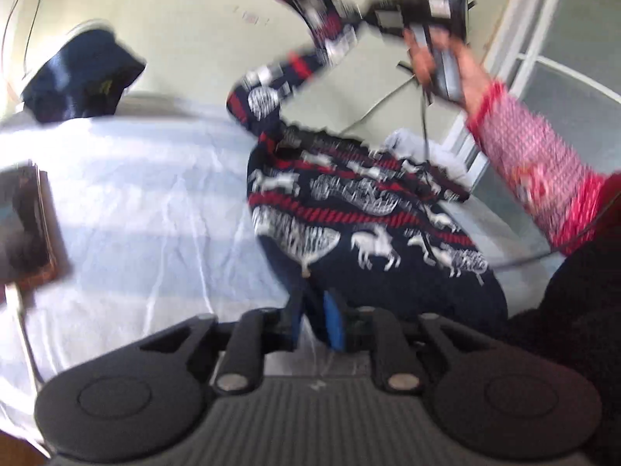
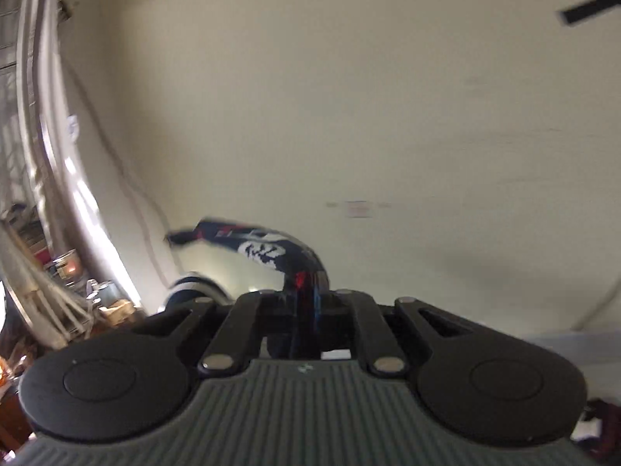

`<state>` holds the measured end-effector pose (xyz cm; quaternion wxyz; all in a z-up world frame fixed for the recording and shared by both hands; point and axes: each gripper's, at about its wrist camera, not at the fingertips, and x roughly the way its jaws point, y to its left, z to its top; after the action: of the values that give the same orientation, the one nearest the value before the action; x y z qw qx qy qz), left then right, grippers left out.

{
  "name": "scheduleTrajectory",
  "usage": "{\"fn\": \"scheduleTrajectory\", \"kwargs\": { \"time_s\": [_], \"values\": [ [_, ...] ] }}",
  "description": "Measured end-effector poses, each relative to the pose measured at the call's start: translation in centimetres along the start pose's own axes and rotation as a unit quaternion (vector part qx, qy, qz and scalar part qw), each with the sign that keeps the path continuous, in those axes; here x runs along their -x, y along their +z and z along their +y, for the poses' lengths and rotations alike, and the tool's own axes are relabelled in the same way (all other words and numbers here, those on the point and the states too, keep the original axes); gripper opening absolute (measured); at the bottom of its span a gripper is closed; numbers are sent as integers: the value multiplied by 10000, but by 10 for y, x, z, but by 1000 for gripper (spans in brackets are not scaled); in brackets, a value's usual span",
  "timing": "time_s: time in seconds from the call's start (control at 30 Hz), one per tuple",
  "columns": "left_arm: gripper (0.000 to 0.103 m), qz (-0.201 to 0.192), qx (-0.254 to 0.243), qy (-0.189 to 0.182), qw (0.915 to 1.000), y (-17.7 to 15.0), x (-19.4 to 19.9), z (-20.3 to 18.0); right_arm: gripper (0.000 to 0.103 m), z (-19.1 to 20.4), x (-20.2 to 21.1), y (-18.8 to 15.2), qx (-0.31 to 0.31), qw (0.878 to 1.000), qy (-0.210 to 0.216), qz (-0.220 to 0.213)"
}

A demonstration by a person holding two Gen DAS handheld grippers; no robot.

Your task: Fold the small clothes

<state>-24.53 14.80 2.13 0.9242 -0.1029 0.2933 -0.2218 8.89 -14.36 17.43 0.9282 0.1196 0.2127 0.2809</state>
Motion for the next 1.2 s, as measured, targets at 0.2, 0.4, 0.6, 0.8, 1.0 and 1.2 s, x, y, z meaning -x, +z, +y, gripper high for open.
{"fn": "scheduleTrajectory", "kwargs": {
  "time_s": [0.2,0.4,0.6,0.8,1.0,1.2],
  "values": [
    [71,-757,-241,-44,9968,92,-13,9,68,-106,64,-98,-331,9852,-1436,876],
    [75,-92,165,239,9995,196,-149,23,67,-158,119,-145,-1539,9703,-1775,572],
    [74,664,237,1132,9911,218,-280,42,67,-169,132,-113,-1491,9690,-1960,177],
    [72,618,421,795,9940,206,-309,52,67,-214,91,-82,-1018,9669,-2302,416],
    [35,690,137,920,9933,199,-317,48,38,-264,28,-88,-1038,9462,-2637,1563],
    [15,399,430,787,9952,205,-301,58,10,-243,53,-70,-866,9631,-2492,524]
  ]
}}
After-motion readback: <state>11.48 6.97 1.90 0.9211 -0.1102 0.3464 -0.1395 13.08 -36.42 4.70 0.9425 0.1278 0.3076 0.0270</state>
